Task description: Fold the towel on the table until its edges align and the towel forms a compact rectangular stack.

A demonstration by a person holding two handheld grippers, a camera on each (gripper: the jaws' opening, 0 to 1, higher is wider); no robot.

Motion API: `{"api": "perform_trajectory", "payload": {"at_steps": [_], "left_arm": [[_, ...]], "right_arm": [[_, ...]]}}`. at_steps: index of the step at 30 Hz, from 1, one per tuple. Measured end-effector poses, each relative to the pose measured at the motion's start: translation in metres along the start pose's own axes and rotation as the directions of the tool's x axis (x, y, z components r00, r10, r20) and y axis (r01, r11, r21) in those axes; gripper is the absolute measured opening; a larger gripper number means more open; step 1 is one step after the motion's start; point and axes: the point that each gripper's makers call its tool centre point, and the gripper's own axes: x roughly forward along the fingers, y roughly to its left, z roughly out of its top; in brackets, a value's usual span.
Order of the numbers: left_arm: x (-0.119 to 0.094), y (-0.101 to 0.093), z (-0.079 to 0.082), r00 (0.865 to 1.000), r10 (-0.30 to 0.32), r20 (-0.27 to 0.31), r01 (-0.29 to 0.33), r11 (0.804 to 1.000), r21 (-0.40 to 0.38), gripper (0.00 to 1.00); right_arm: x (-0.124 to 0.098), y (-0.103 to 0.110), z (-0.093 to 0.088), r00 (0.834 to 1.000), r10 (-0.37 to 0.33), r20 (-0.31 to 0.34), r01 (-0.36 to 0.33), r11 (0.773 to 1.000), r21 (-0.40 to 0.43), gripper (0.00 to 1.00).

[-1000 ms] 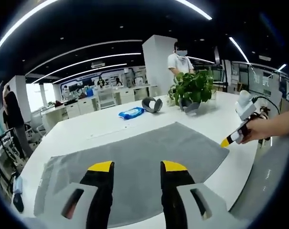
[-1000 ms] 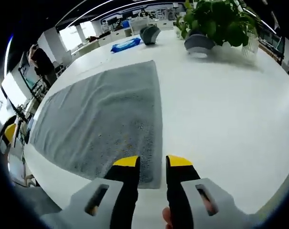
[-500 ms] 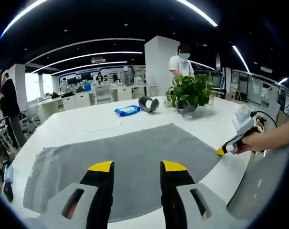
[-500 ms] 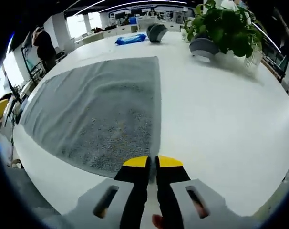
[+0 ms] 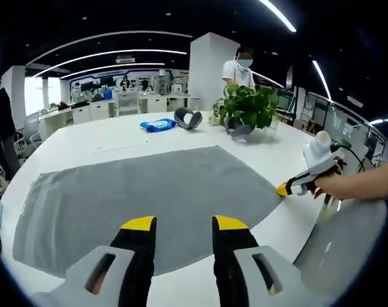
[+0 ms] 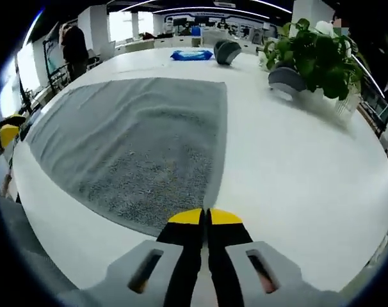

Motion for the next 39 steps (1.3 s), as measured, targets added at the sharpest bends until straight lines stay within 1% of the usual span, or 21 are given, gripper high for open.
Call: {"api": "perform_trajectory", "payload": {"at_steps": [3, 5, 7, 10, 12, 13, 14, 15, 17, 18, 22, 24, 25, 26, 30, 33, 35, 36, 37, 38, 39], "left_arm": [[0.004, -0.007, -0.002, 0.999, -0.039, -0.017, 0.039, 0.999, -0.004, 0.36], [0.003, -0.013, 0.004, 0.998, -0.064, 0.007, 0.064, 0.997, -0.039, 0.36], [0.001, -0.018, 0.007, 0.996, -0.085, 0.023, 0.086, 0.995, -0.051, 0.36], [0.002, -0.025, 0.003, 0.993, -0.117, -0.006, 0.116, 0.991, -0.070, 0.31], [0.003, -0.031, 0.002, 0.989, -0.147, -0.030, 0.144, 0.987, -0.076, 0.26], [0.003, -0.033, 0.003, 0.989, -0.146, -0.026, 0.144, 0.987, -0.074, 0.25], [0.005, -0.035, 0.003, 0.990, -0.141, -0.022, 0.139, 0.987, -0.075, 0.25], [0.007, -0.037, 0.003, 0.989, -0.144, -0.025, 0.142, 0.987, -0.073, 0.26], [0.013, -0.043, -0.001, 0.984, -0.167, -0.055, 0.161, 0.983, -0.092, 0.27], [0.016, -0.043, -0.001, 0.985, -0.164, -0.057, 0.157, 0.982, -0.105, 0.28], [0.030, -0.053, 0.012, 0.987, -0.154, -0.050, 0.147, 0.982, -0.122, 0.29], [0.037, -0.060, 0.019, 0.984, -0.170, -0.046, 0.165, 0.981, -0.101, 0.29], [0.042, -0.063, 0.022, 0.982, -0.180, -0.053, 0.175, 0.981, -0.088, 0.29], [0.045, -0.065, 0.024, 0.980, -0.188, -0.058, 0.183, 0.980, -0.082, 0.29], [0.057, -0.072, 0.036, 0.975, -0.217, -0.045, 0.212, 0.973, -0.096, 0.27], [0.069, -0.076, 0.039, 0.970, -0.240, -0.043, 0.234, 0.966, -0.106, 0.28], [0.077, -0.077, 0.034, 0.966, -0.248, -0.068, 0.239, 0.963, -0.121, 0.28], [0.080, -0.079, 0.033, 0.963, -0.257, -0.077, 0.246, 0.961, -0.129, 0.28], [0.082, -0.083, 0.032, 0.956, -0.282, -0.086, 0.268, 0.953, -0.143, 0.28], [0.083, -0.084, 0.031, 0.952, -0.291, -0.090, 0.276, 0.950, -0.147, 0.29], [0.086, -0.088, 0.029, 0.942, -0.316, -0.111, 0.296, 0.941, -0.164, 0.29]], "right_arm": [[0.002, -0.001, 0.002, 1.000, -0.007, 0.002, 0.007, 1.000, -0.021, 0.00], [0.002, -0.002, 0.003, 1.000, 0.001, -0.003, -0.001, 1.000, -0.019, 0.00], [0.001, -0.003, 0.002, 1.000, 0.019, 0.004, -0.019, 1.000, 0.000, 0.00], [0.002, -0.003, 0.003, 0.999, 0.038, 0.007, -0.038, 0.999, 0.034, 0.00], [0.002, -0.001, 0.002, 0.999, 0.039, 0.003, -0.039, 0.999, 0.024, 0.00], [0.002, -0.001, 0.002, 0.999, 0.039, 0.004, -0.039, 0.999, -0.008, 0.00], [0.002, -0.001, 0.003, 0.999, 0.041, 0.002, -0.041, 0.998, -0.043, 0.00], [0.002, 0.000, 0.002, 0.999, 0.042, 0.000, -0.042, 0.998, -0.053, 0.00], [0.002, -0.001, 0.002, 0.999, 0.041, 0.000, -0.041, 0.998, -0.043, 0.00], [0.002, -0.002, 0.001, 0.999, 0.042, 0.001, -0.042, 0.999, -0.035, 0.00], [0.003, -0.003, 0.000, 0.999, 0.051, 0.010, -0.051, 0.999, 0.004, 0.00], [0.003, -0.003, 0.001, 0.998, 0.053, 0.015, -0.054, 0.998, 0.022, 0.00], [0.003, -0.003, 0.000, 0.999, 0.051, -0.001, -0.051, 0.997, 0.065, 0.00], [0.005, -0.004, 0.002, 0.999, 0.052, -0.009, -0.052, 0.996, 0.072, 0.00], [0.003, -0.002, 0.003, 0.998, 0.058, -0.035, -0.058, 0.998, 0.007, 0.00], [-0.005, 0.000, 0.021, 0.998, 0.060, 0.030, -0.060, 0.998, 0.007, 0.00], [-0.011, 0.005, 0.030, 0.994, 0.076, 0.073, -0.074, 0.997, -0.025, 0.00], [-0.014, 0.011, 0.040, 0.987, 0.105, 0.122, -0.100, 0.994, -0.044, 0.00], [-0.018, 0.016, 0.046, 0.980, 0.121, 0.158, -0.115, 0.992, -0.046, 0.00], [-0.020, 0.018, 0.050, 0.976, 0.129, 0.176, -0.124, 0.991, -0.042, 0.00], [-0.025, 0.025, 0.058, 0.966, 0.153, 0.209, -0.149, 0.988, -0.036, 0.00]]}}
